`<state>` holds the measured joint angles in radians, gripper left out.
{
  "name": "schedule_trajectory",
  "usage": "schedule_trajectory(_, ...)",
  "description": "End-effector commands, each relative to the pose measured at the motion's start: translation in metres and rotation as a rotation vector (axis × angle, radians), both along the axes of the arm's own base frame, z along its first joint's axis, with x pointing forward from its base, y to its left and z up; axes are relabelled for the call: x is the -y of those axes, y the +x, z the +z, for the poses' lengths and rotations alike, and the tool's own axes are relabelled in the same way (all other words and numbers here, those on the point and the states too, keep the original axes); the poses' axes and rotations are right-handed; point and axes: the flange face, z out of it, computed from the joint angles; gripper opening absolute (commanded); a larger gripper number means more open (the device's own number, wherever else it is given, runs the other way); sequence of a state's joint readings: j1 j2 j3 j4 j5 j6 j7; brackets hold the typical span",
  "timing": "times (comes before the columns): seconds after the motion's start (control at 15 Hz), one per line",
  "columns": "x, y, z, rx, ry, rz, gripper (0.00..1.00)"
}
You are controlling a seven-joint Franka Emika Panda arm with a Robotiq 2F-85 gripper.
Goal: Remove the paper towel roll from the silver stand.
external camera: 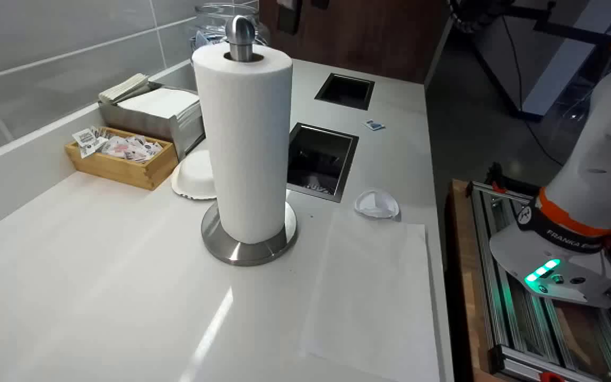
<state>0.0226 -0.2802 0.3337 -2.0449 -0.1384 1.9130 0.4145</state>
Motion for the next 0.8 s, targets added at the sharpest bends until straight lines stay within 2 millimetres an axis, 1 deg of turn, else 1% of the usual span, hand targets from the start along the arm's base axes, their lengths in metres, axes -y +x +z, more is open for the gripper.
schedule_trajectory(0.0,0.000,0.000,0.001,-0.001,-0.001,0.000,1.00)
schedule_trajectory(0.33,0.000,0.000,0.001,-0.001,-0.001,0.000,1.00)
schedule_trajectory(0.47,0.004,-0.003,-0.006,-0.017,0.036,-0.070,1.00)
schedule_trajectory(0.73,0.003,-0.013,-0.005,-0.008,0.118,-0.159,1.00)
